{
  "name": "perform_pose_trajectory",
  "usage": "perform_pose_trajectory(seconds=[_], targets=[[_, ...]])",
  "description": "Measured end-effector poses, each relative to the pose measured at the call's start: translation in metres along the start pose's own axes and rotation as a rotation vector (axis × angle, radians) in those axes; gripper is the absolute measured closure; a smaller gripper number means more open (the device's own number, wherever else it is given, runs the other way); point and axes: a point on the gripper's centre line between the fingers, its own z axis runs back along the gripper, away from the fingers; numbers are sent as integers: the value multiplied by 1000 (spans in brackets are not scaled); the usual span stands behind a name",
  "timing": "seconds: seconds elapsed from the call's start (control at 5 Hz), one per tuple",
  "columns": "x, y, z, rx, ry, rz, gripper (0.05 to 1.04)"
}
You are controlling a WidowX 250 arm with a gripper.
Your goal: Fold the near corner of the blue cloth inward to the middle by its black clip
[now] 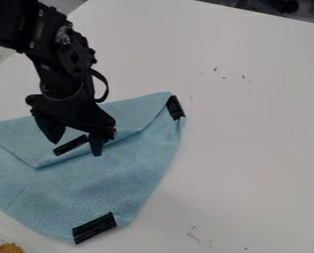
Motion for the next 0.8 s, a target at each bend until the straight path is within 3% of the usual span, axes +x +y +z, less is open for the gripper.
perform_pose_trajectory(seconds=[0.4, 0.8], targets=[[-17, -15, 5, -5, 42, 13, 83], [-60, -56, 16, -43, 101, 74, 83]])
